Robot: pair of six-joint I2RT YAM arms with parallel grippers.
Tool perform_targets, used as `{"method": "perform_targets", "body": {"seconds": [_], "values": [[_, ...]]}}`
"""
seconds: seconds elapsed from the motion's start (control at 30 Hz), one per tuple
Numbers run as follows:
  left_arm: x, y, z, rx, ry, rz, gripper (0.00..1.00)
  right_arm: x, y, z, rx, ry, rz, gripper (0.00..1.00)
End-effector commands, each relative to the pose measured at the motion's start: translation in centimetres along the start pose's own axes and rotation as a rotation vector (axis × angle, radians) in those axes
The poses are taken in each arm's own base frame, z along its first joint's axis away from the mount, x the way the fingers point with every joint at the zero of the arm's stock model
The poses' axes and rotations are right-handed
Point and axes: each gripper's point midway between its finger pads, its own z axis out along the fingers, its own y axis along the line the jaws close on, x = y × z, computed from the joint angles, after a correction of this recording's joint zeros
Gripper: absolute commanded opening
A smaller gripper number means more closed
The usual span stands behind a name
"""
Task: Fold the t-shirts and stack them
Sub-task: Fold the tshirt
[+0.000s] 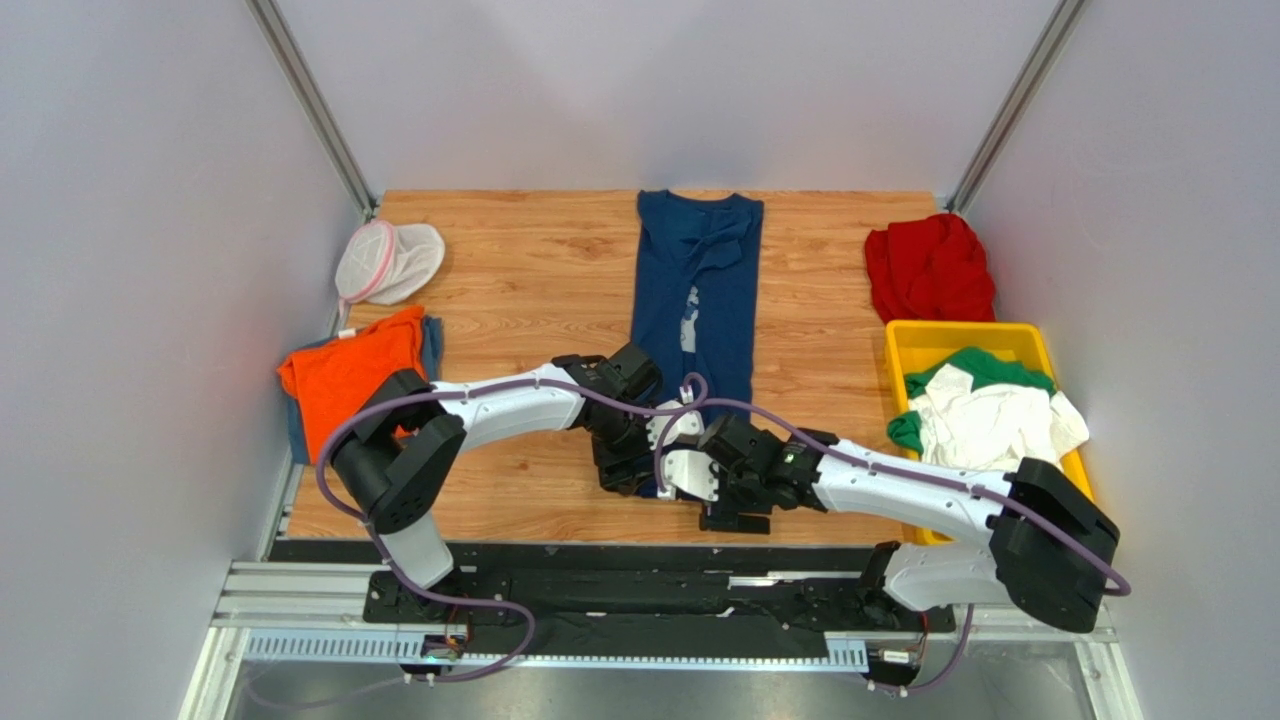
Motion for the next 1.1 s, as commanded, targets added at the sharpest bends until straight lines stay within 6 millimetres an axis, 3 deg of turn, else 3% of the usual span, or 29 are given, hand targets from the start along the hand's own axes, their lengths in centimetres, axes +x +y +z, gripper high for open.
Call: {"method": "perform_targets", "body": {"seconds": [0.0,0.27,0.63,0.83,0.93,1.0,1.07], "values": [[-2.8,-0.5,-0.6,0.046,-0.074,0.057,0.71,-2.3,-1.6,0.5,0.047,-0.064,-0.042,0.76],[-2.9,-0.5,0.0,0.061,-0.067,0.038,0.66,-1.9,-2.3,1.3,0.065,-0.049,-0.049,0.71],[-2.5,-0.3,0.8,0.044,-0.015,-0.020,0.43,-1.5,-2.0,2.4,0.039,-0.039,-0.034,0.57],[-2.6,-1.4,1.4,0.044,0.019,-0.003,0.32,-1.3,-1.6,2.8,0.024,-0.034,-0.027,0.51],[-2.5,-1.6,1.4,0.051,0.023,-0.002,0.19,-1.1,-1.5,2.8,0.019,-0.027,-0.023,0.41],[-2.3,-1.6,1.5,0.050,0.028,-0.003,0.00,-1.0,-1.4,2.6,0.014,-0.021,-0.020,0.30],[-2.1,-1.7,1.4,0.052,0.033,0.001,0.00,-1.2,-1.6,2.2,0.018,-0.023,-0.012,0.17]]}}
